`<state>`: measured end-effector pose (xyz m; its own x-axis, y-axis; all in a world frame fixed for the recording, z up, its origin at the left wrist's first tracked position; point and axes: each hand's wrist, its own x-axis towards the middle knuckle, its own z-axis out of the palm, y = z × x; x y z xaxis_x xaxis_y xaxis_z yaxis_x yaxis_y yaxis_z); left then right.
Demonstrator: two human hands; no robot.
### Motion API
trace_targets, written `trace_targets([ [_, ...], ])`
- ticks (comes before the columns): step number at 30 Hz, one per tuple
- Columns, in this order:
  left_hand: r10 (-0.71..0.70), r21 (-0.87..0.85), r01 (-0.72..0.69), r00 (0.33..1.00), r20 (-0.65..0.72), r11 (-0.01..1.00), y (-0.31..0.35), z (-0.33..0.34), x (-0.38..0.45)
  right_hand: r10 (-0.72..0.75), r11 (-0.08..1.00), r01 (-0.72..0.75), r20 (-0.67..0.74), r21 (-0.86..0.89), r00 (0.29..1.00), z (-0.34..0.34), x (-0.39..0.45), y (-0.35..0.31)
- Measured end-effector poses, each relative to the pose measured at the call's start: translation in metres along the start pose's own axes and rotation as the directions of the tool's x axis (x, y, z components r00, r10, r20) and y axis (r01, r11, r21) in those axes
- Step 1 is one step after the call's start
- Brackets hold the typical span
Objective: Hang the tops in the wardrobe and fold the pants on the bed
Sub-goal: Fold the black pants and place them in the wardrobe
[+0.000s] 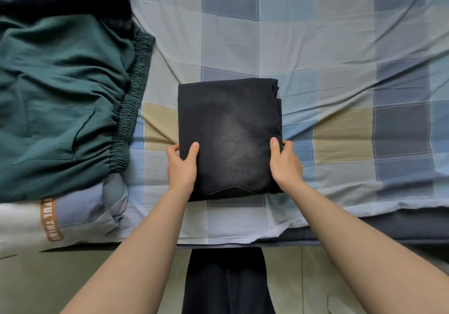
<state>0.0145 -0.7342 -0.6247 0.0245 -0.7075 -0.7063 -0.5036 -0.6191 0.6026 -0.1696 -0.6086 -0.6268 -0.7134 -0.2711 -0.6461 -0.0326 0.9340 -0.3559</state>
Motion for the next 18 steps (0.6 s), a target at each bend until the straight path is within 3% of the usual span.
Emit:
trace_targets([
  [4, 0.114, -0.030, -0.117, 0.989, -0.090, 0.993, 0.004, -0.004, -0.027, -0.024, 0.998, 0.026, -0.038, 0.053, 0.999, -0.015, -0.018, 0.001],
  [11, 0.260, -0.084, -0.263, 0.965, -0.046, 0.961, 0.019, -0.039, -0.130, -0.163, 0.965, 0.171, -0.054, 0.199, 0.985, -0.083, -0.107, 0.014],
  [18, 0.459, 0.054, -0.457, 0.888, -0.032, 0.888, 0.094, -0.077, -0.242, -0.337, 0.913, 0.364, -0.159, 0.185, 0.928, -0.184, -0.220, -0.006],
])
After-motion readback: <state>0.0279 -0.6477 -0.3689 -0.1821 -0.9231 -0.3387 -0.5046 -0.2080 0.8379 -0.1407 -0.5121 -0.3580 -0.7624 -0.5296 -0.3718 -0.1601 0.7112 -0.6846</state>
